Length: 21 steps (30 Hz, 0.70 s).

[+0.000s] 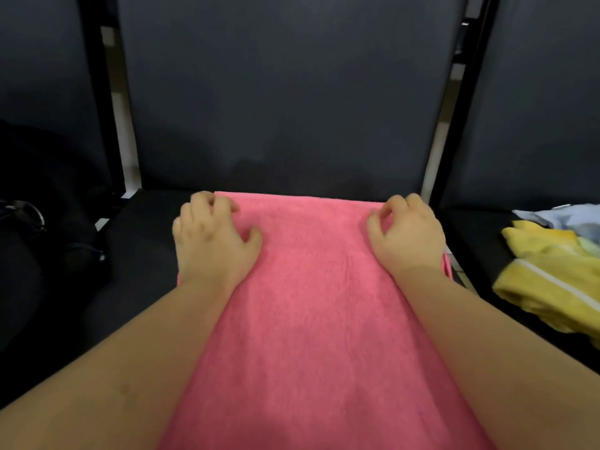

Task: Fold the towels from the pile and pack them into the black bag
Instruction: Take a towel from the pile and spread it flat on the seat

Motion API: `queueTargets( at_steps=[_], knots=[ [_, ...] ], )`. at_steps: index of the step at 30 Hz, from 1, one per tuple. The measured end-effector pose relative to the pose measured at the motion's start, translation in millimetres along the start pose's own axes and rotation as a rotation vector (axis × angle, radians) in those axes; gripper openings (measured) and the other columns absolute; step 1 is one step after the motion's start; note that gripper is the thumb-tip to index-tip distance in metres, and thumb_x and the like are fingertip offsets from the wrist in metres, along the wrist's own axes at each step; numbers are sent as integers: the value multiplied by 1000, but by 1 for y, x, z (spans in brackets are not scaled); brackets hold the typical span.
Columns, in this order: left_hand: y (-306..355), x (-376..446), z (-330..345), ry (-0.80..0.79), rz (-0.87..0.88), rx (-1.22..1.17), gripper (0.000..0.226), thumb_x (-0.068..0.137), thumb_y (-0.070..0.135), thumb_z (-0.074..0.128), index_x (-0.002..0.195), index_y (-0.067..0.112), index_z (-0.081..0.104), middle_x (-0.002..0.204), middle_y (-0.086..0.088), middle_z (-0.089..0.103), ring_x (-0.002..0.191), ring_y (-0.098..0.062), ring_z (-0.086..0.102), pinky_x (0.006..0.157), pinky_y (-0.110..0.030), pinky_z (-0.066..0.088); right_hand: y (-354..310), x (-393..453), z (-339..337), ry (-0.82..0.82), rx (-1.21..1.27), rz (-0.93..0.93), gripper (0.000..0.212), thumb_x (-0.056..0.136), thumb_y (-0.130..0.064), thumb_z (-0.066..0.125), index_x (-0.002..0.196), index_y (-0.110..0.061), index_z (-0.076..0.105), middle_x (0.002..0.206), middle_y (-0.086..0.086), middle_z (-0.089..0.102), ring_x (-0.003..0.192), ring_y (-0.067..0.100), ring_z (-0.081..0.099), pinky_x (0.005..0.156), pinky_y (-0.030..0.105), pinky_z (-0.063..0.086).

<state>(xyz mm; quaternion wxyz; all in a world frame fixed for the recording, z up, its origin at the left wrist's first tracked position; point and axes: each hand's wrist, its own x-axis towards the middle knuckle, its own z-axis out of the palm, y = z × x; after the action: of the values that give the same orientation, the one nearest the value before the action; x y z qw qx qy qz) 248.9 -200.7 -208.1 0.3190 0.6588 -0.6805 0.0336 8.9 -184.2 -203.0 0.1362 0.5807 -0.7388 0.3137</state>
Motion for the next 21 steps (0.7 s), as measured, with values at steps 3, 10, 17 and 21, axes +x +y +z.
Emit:
queueTargets(
  at_steps=[3, 10, 17, 21],
  knots=[
    [-2, -3, -4, -159, -21, 8, 26, 90, 39, 52, 80, 15, 52, 87, -1, 50, 90, -27, 56, 71, -32, 37, 2, 2, -5, -335, -99, 81, 27, 93, -40, 45, 85, -15, 48, 77, -1, 51, 76, 25, 49, 65, 30, 32],
    [-2, -27, -51, -717, -17, 30, 63, 92, 58, 43, 144, 23, 37, 151, -6, 30, 141, -23, 27, 114, -32, 21, -5, -28, -73, -745, 1, -15, 20, 92, -40, 50, 93, -23, 60, 123, 2, 53, 122, 22, 47, 88, 27, 34],
    [-20, -121, -137, -696, 13, 67, 65, 89, 41, 56, 146, 25, 30, 154, -7, 20, 143, -24, 21, 116, -32, 21, 10, -112, -162, -778, -10, 32, 89, 76, -56, 56, 149, -15, 27, 156, 10, 22, 144, 22, 21, 116, 33, 22],
    [-34, -151, -175, -727, -140, 136, 59, 79, 45, 67, 129, 22, 47, 125, -5, 44, 115, -21, 52, 101, -30, 41, 28, -154, -191, -687, 17, 255, 72, 73, -45, 68, 135, -13, 46, 133, 9, 48, 119, 24, 51, 96, 33, 44]
  ],
)
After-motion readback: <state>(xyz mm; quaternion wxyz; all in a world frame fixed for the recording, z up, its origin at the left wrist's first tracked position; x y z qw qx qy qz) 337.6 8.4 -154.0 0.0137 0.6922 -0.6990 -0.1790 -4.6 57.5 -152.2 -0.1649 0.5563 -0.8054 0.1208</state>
